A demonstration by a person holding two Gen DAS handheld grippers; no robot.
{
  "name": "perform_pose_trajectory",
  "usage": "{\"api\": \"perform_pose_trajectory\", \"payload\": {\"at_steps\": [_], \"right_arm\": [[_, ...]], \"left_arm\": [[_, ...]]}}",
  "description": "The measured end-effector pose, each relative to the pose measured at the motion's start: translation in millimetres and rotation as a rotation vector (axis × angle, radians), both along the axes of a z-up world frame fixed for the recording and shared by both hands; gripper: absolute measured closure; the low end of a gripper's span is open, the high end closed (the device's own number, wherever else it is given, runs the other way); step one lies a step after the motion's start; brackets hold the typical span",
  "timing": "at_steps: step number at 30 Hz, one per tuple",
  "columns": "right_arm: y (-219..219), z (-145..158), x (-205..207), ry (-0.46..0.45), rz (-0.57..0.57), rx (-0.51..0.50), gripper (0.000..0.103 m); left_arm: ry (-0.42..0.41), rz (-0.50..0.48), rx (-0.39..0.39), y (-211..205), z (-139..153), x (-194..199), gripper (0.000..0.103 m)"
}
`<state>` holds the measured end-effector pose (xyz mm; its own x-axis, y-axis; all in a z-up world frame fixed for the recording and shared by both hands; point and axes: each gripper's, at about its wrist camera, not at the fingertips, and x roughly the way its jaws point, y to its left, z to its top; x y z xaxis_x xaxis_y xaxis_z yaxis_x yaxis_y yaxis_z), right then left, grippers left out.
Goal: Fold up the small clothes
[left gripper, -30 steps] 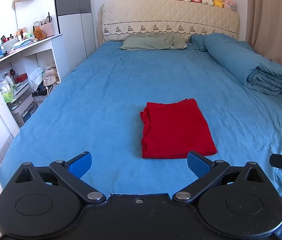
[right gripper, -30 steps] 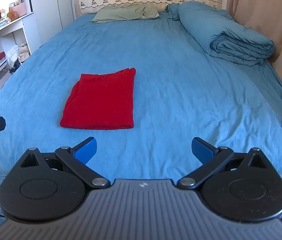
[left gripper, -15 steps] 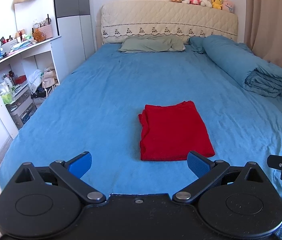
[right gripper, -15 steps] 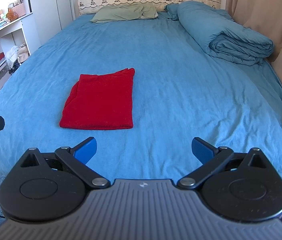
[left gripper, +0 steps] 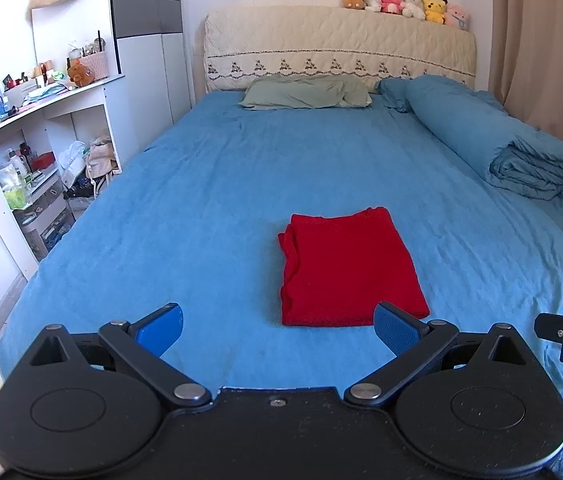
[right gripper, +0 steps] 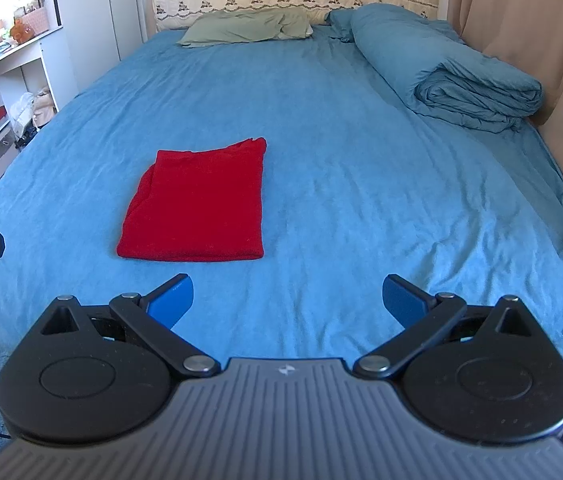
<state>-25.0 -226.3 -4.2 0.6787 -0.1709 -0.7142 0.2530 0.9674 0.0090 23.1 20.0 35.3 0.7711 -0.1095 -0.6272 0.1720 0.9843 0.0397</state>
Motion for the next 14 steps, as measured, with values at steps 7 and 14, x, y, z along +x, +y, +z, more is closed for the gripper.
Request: {"api": "perform_pose_trajectory", "payload": {"at_steps": [7,14], "right_arm": [[0.6,1.5,0.0,-0.007,-0.004,-0.002,0.000],[2.7,1.0,-1.3,-0.005,-0.007,-0.001,0.000]], "left_arm": [[-0.030,0.019,0.066,-5.5,-0.7,-2.6,0.000],[-0.015,0.008,0.007,1.6,-3.8,0.7,0.000]]}}
